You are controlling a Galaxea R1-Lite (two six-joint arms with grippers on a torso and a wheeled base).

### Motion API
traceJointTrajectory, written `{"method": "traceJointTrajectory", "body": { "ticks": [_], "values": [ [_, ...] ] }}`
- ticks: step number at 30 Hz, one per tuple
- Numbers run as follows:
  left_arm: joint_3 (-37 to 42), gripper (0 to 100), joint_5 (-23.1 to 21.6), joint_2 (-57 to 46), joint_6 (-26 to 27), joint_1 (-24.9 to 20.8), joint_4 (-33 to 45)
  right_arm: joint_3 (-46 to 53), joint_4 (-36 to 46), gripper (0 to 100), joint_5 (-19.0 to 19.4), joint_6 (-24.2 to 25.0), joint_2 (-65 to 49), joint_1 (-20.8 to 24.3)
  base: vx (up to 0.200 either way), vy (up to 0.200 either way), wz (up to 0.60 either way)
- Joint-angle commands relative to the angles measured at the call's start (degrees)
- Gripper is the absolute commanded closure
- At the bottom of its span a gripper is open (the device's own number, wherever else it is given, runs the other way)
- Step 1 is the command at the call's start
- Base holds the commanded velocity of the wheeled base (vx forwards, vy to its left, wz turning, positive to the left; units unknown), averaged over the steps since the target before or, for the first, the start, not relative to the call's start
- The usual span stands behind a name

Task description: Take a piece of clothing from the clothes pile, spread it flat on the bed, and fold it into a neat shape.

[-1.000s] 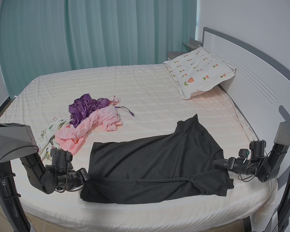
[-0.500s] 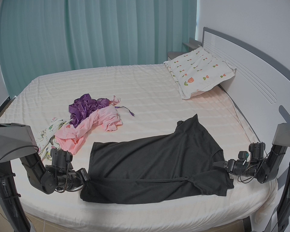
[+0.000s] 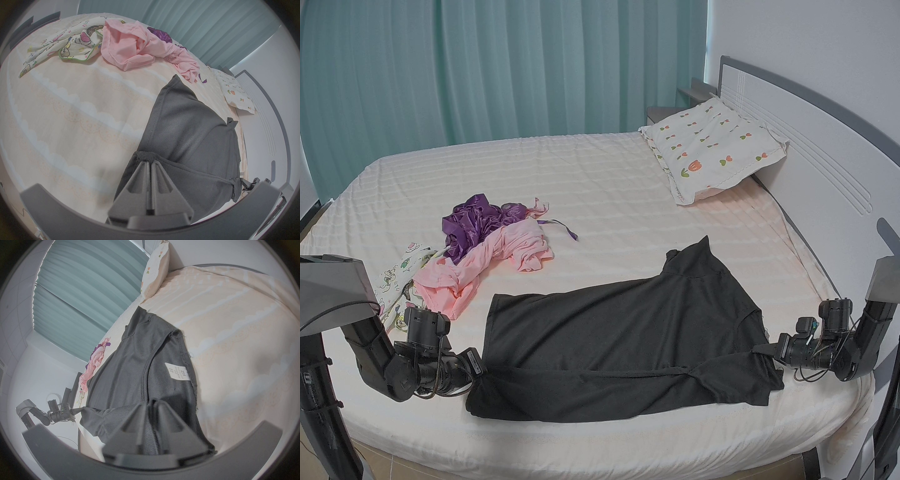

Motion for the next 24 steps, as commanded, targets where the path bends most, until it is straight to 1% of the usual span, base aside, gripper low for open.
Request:
{"method": "traceJointTrajectory", "body": {
  "ticks": [1, 3, 7, 11, 13, 16, 17, 20, 23, 24],
  "values": [
    [0.01, 100, -0.01, 0.02, -0.03, 0.01, -0.03, 0.09, 0.00, 100, 1.36, 0.03, 0.03, -1.13, 0.000, 0.000, 0.00],
    [0.01, 100, -0.01, 0.02, -0.12, 0.01, -0.03, 0.09, 0.00, 100, 1.98, 0.03, -0.05, -1.21, 0.000, 0.000, 0.00],
    [-0.16, 100, 0.08, 0.02, -1.70, 0.01, -0.12, 0.09, -0.09, 100, 2.07, -0.06, -0.49, -1.21, 0.000, 0.000, 0.00],
    [-0.16, 100, 0.08, 0.11, -1.88, 0.10, -0.12, -0.17, -0.26, 100, 2.07, 0.03, -0.67, -1.04, 0.000, 0.000, 0.00],
    [-0.16, 100, 0.08, 0.20, -1.88, 0.10, -0.12, -0.44, -1.93, 100, 2.07, 0.21, -0.49, -1.04, 0.000, 0.000, 0.00],
    [-0.08, 100, 0.08, 0.20, -1.97, 0.19, -0.03, -0.44, -4.66, 100, 2.07, 1.88, -0.14, -1.04, 0.000, 0.000, 0.00],
    [-0.08, 100, 0.08, 0.29, -1.97, 0.63, -0.12, -0.44, -7.20, 100, 1.89, 4.34, 0.03, -0.95, 0.000, 0.000, 0.00],
    [-0.16, 100, 0.08, 0.73, -1.97, 0.98, -0.12, -0.26, -11.69, 100, 1.45, 7.68, 0.91, -0.95, 0.000, 0.000, 0.00],
    [-0.16, 100, -0.01, 0.90, -1.97, 1.24, -0.12, -0.17, -15.11, 100, 1.36, 8.82, 2.32, -0.95, 0.000, 0.000, 0.00],
    [-0.16, 100, -0.01, 0.90, -1.97, 1.24, -0.12, -0.17, -15.11, 100, 1.36, 8.82, 2.32, -0.95, 0.000, 0.000, 0.00]
  ]
}}
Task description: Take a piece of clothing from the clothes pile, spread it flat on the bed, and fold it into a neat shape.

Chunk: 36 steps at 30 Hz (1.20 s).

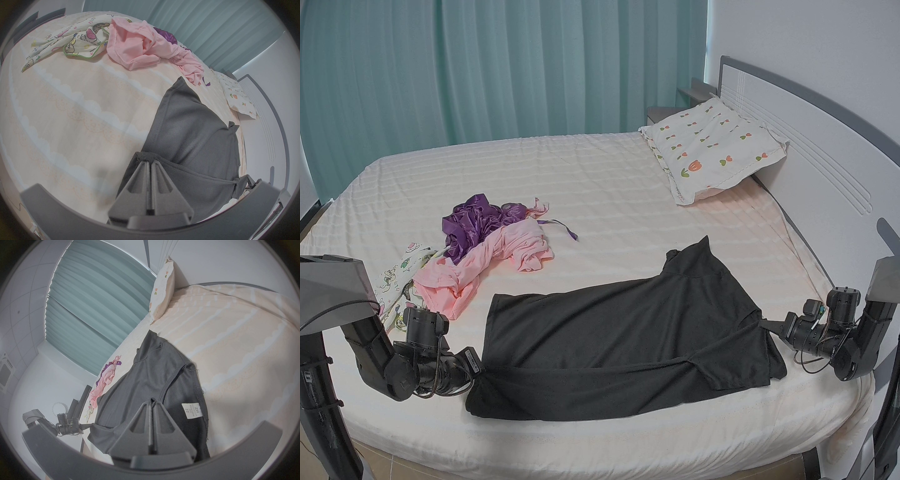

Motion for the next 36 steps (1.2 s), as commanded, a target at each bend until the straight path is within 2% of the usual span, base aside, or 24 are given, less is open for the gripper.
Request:
{"method": "traceJointTrajectory", "body": {
  "ticks": [1, 10, 15, 27, 36],
  "values": [
    [-0.03, 100, -0.04, 0.64, 0.00, 0.50, -0.03, -0.01, -2.10, 100, -0.23, 0.75, 2.59, 0.04, 0.000, 0.000, 0.00],
    [-0.29, 100, 0.05, 1.34, -0.36, 1.20, -0.03, -0.71, -2.28, 100, -0.23, 1.28, 2.85, 0.04, 0.000, 0.000, 0.00],
    [-1.44, 100, 0.05, 1.17, -4.49, 1.73, -0.12, -1.41, -2.54, 100, -0.50, 3.65, 2.76, 0.13, 0.000, 0.000, 0.00],
    [-1.35, 100, -0.65, 1.08, -5.19, 2.52, -0.12, -0.27, -11.42, 100, -0.67, 7.61, 4.70, 0.56, 0.000, 0.000, 0.00],
    [-1.26, 100, -0.65, 0.99, -5.28, 2.96, -0.91, -0.18, -13.88, 100, -0.67, 7.69, 5.84, 0.65, 0.000, 0.000, 0.00]
  ]
}}
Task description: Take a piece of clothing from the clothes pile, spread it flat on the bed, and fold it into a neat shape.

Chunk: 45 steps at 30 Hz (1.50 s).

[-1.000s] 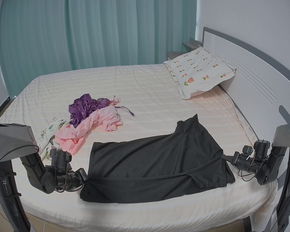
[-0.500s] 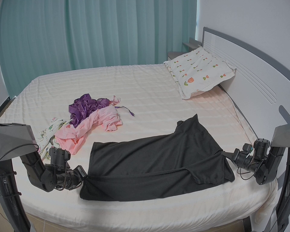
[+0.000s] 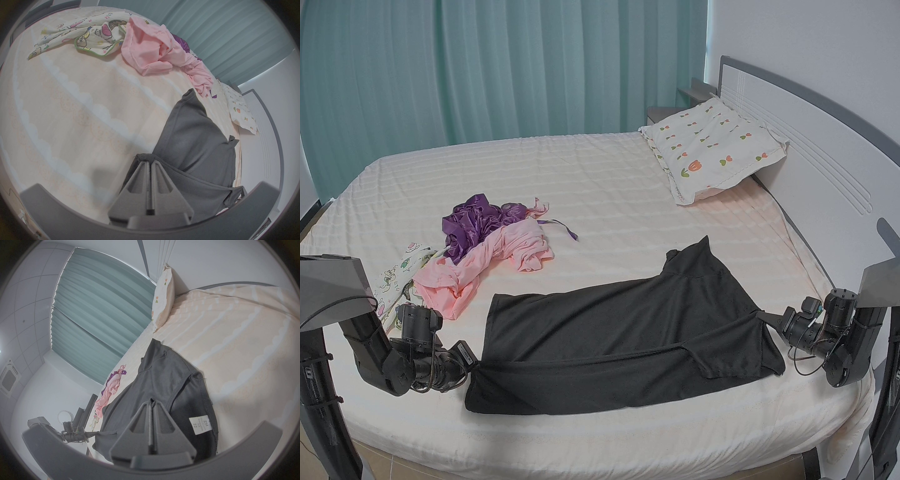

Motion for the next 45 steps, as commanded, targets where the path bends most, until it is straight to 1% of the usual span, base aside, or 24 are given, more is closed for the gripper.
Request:
{"method": "traceJointTrajectory", "body": {
  "ticks": [1, 4, 11, 14, 16, 17, 18, 20, 23, 35, 45],
  "values": [
    [0.35, 100, 0.03, 0.08, 0.00, 0.10, -1.39, 0.12, -0.67, 100, 0.04, -0.02, 0.90, -0.01, 0.000, 0.000, 0.00],
    [0.62, 100, 0.21, 0.78, 0.00, 0.10, -3.33, 0.03, -0.67, 100, -0.04, -0.02, 1.34, -0.01, 0.000, 0.000, 0.00],
    [0.44, 100, 0.12, 1.66, -0.35, 0.10, -4.12, -0.58, -0.67, 100, -0.04, -0.02, 1.87, 0.08, 0.000, 0.000, 0.00],
    [0.62, 100, -0.06, 1.49, -1.14, 0.10, -5.79, -0.93, -0.67, 100, -1.19, 0.07, 2.13, -0.01, 0.000, 0.000, 0.00],
    [1.58, 100, -0.14, 1.57, -2.37, 0.01, -9.74, -0.93, -0.67, 100, -1.89, 0.15, 2.30, -0.09, 0.000, 0.000, 0.00],
    [1.76, 100, -0.14, 1.57, -2.37, 0.01, -9.92, -0.93, -0.67, 100, -1.89, 0.15, 2.30, -0.09, 0.000, 0.000, 0.00],
    [2.90, 100, -0.23, 1.75, -2.55, -0.08, -12.82, -0.93, -0.67, 100, -1.89, 0.15, 2.30, -0.09, 0.000, 0.000, 0.00],
    [4.40, 100, -0.32, 1.84, -2.55, -0.17, -16.25, -1.02, -0.67, 100, -1.89, 0.15, 2.30, -0.09, 0.000, 0.000, 0.00],
    [4.92, 100, -0.23, 2.80, -2.46, -0.17, -18.71, -1.11, -0.67, 100, -1.98, 0.15, 2.39, -0.27, 0.000, 0.000, 0.00],
    [3.96, 100, -0.32, 5.00, -2.46, -0.17, -19.06, -1.81, -0.67, 100, -2.06, 1.21, 2.66, -0.88, 0.000, 0.000, 0.00],
    [2.99, 100, -0.32, 5.44, -2.55, -0.08, -18.97, -1.64, -0.67, 100, -2.06, 1.21, 3.10, -0.36, 0.000, 0.000, 0.00]
  ]
}}
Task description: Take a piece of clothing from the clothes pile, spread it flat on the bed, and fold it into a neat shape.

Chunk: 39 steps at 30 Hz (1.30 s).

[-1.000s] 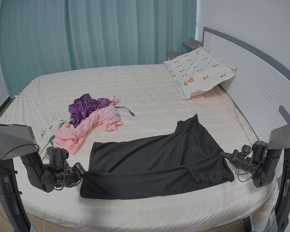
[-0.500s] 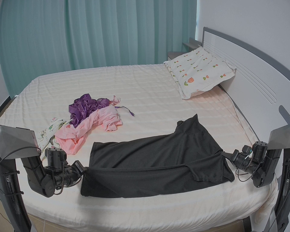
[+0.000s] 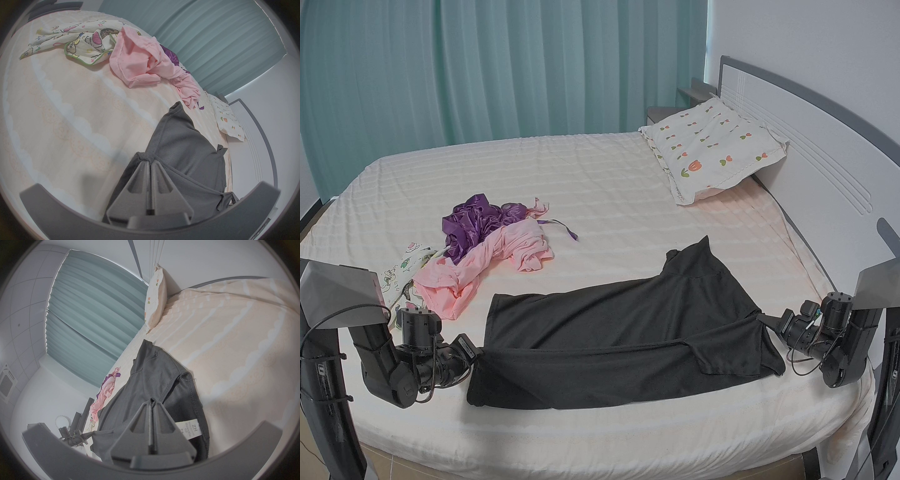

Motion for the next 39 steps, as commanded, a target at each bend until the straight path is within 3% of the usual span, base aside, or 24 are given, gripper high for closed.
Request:
{"method": "traceJointTrajectory", "body": {
  "ticks": [1, 2, 3, 4, 12, 20, 23, 30, 32, 33, 37, 39],
  "values": [
    [-0.46, 100, -0.01, 0.43, -0.02, 0.01, 0.02, 0.01, -0.58, 100, 0.09, 0.05, 0.26, 0.17, 0.000, 0.000, 0.00],
    [-0.55, 0, -0.01, 0.87, -0.02, -0.08, 0.02, -0.08, -0.58, 100, 0.09, 0.05, 0.61, 0.17, 0.000, 0.000, 0.00],
    [-0.55, 0, 0.07, 1.05, -0.02, -0.08, 0.02, -0.17, -0.49, 100, 0.01, 0.05, 0.69, 0.25, 0.000, 0.000, 0.00],
    [-0.55, 0, 0.07, 1.22, 0.06, -0.17, 0.02, -0.25, -0.49, 0, 0.09, 0.05, 0.78, 0.25, 0.000, 0.000, 0.00],
    [-0.81, 0, 0.07, 1.13, -0.11, -0.08, -0.07, -1.48, -0.58, 0, -1.05, 0.14, 1.05, 0.78, 0.000, 0.000, 0.00],
    [0.16, 0, 0.60, -2.91, -0.99, 0.18, -0.07, 0.80, 0.30, 0, -10.81, 0.31, -6.78, -0.36, 0.000, 0.000, 0.00],
    [1.12, 0, 1.13, -5.46, -0.55, -0.17, -0.07, 1.86, 1.09, 0, -12.56, 0.31, -9.15, 0.17, 0.000, 0.000, 0.00],
    [2.00, 0, 0.60, -7.92, -1.69, -0.08, 0.02, -0.78, 8.03, 0, -20.30, 0.31, -11.52, 6.32, -0.143, 0.000, 0.00],
    [2.35, 0, 0.43, -7.83, -1.69, -0.17, 0.02, 1.42, 9.61, 0, -25.31, 0.40, -13.54, 8.25, -0.200, 0.000, 0.00],
    [2.35, 0, 0.34, -7.83, -1.69, -0.17, 0.02, 2.38, 9.88, 0, -26.10, 0.84, -13.98, 8.69, -0.200, 0.000, 0.00],
    [2.18, 0, 0.34, -6.07, -1.78, -0.87, 0.11, 8.18, 10.40, 0, -28.21, 11.30, -16.71, 12.30, -0.050, 0.000, 0.00],
    [2.18, 0, 0.34, -5.81, -1.78, -1.14, 0.02, 8.89, 10.58, 0, -28.30, 13.06, -17.23, 12.65, 0.000, 0.000, 0.00]
  ]
}}
